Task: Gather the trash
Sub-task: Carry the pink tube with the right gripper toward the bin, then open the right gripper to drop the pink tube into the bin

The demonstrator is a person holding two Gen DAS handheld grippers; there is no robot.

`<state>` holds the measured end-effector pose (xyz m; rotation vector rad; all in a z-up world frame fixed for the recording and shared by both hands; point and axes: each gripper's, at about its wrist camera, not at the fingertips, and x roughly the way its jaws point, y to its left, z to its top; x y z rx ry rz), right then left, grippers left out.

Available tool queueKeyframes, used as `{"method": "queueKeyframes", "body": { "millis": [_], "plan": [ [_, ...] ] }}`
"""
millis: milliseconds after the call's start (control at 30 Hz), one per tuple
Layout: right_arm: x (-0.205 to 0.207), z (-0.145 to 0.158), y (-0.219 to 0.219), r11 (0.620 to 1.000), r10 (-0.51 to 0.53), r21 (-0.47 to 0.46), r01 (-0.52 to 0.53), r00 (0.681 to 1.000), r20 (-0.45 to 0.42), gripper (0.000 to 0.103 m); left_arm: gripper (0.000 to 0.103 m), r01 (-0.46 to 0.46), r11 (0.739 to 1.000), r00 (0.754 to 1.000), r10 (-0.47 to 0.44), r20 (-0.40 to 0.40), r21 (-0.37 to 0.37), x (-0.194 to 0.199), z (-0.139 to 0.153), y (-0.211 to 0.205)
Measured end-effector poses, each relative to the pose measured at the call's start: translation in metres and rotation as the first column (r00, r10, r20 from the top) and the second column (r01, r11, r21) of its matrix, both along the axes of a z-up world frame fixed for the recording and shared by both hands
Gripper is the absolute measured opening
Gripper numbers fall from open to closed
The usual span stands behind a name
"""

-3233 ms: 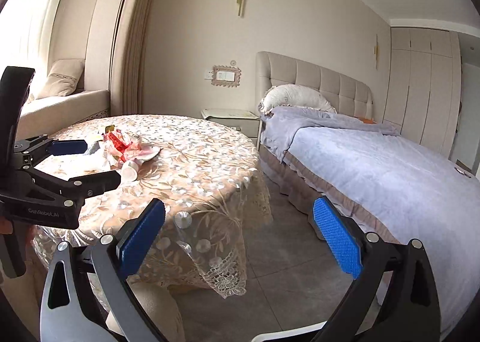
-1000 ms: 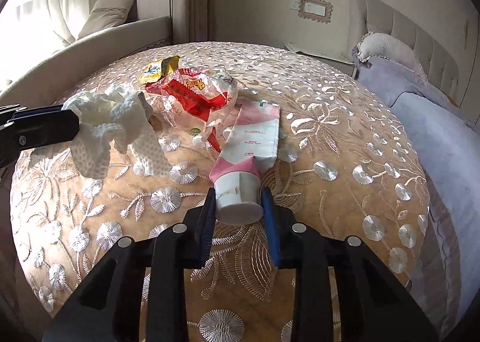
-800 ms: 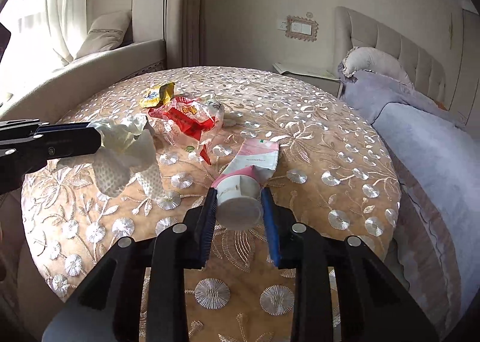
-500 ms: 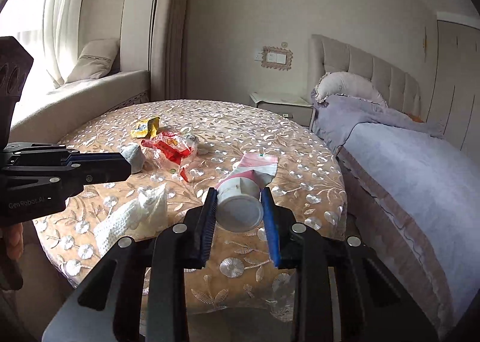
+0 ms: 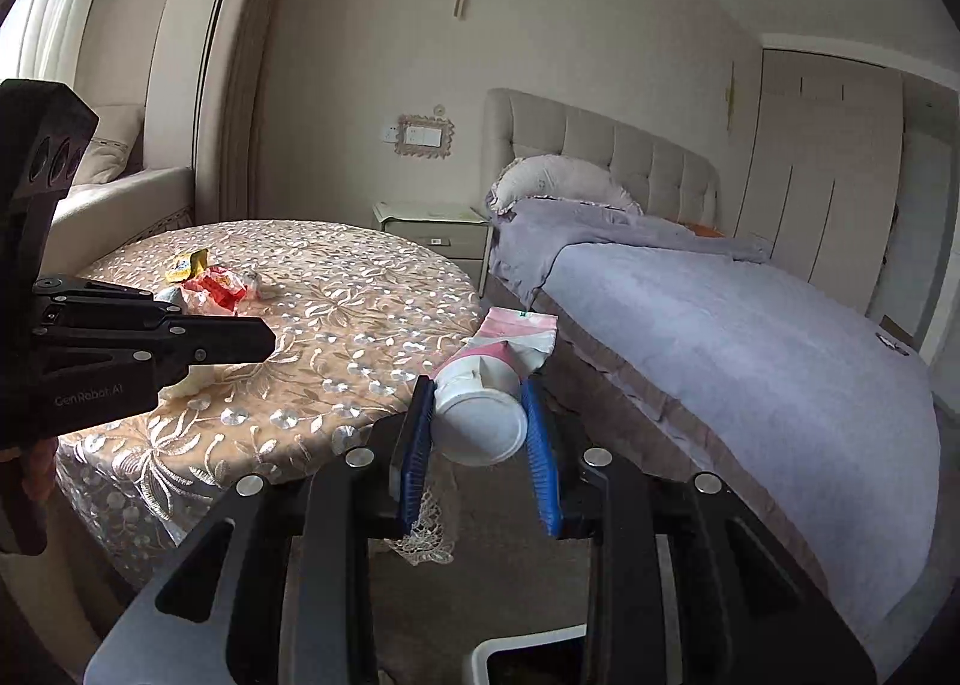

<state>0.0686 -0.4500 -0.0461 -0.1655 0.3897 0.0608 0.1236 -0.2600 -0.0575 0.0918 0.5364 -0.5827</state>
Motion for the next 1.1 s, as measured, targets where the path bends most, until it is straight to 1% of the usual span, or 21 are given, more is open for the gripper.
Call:
{"method": "queueKeyframes", "body": {
  "millis": [167,233,300,400,600,667,700,733,767,800,867,933,1100],
  "plan": [
    [-0.028,-0.009,-0.04,0.995,-0.102,-0.003,0.102,0.995,-0.016,0.031,0.0,0.128,0.991,0.991,-0.129,0.02,0.036,-0.02,-0.007,-0.06],
    [-0.037,-0.015,-0.049,0.992,-0.129,-0.002,0.129,0.991,-0.024,0.031,0.0,0.138,0.989,0.99,-0.14,0.021,0.06,-0.025,-0.01,-0.071],
    [-0.044,-0.021,-0.057,0.988,-0.153,-0.013,0.152,0.988,-0.034,0.031,0.0,0.147,0.987,0.989,-0.148,0.013,0.067,-0.027,-0.013,-0.077],
    [-0.052,-0.032,-0.065,0.984,-0.18,-0.017,0.179,0.981,-0.072,0.031,0.0,0.158,0.983,0.987,-0.16,0.009,0.095,-0.03,-0.02,-0.089],
    [-0.061,-0.073,-0.078,0.972,-0.233,-0.018,0.234,0.957,-0.173,0.031,0.0,0.216,0.972,0.976,-0.212,-0.053,0.095,-0.034,-0.047,-0.117],
    [-0.064,-0.089,-0.085,0.969,-0.24,-0.005,0.245,0.947,-0.213,0.031,0.001,0.237,0.968,0.971,-0.232,-0.065,0.083,-0.035,-0.057,-0.126],
    [-0.064,-0.098,-0.088,0.968,-0.242,0.002,0.249,0.941,-0.235,0.031,0.014,0.25,0.966,0.967,-0.244,-0.078,0.071,-0.035,-0.062,-0.131],
    [-0.064,-0.107,-0.091,0.967,-0.244,0.007,0.254,0.936,-0.254,0.031,0.064,0.26,0.964,0.963,-0.253,-0.097,0.064,-0.033,-0.068,-0.136],
    [-0.063,-0.116,-0.096,0.966,-0.247,0.012,0.26,0.929,-0.274,0.031,0.093,0.257,0.964,0.962,-0.249,-0.115,0.068,-0.032,-0.075,-0.141],
    [-0.061,-0.124,-0.098,0.964,-0.248,0.019,0.265,0.923,-0.295,0.031,0.098,0.259,0.963,0.961,-0.249,-0.124,0.071,-0.031,-0.081,-0.146],
    [-0.06,-0.137,-0.105,0.962,-0.246,0.033,0.272,0.911,-0.331,0.031,0.098,0.288,0.955,0.948,-0.274,-0.159,0.068,-0.031,-0.092,-0.154],
    [-0.056,-0.151,-0.111,0.961,-0.237,0.047,0.273,0.9,-0.366,0.031,0.098,0.296,0.952,0.941,-0.278,-0.191,0.073,-0.027,-0.103,-0.16],
    [-0.045,-0.188,-0.125,0.956,-0.217,0.083,0.283,0.867,-0.449,0.031,0.098,0.33,0.939,0.927,-0.304,-0.222,0.092,-0.018,-0.124,-0.176]
  ]
}}
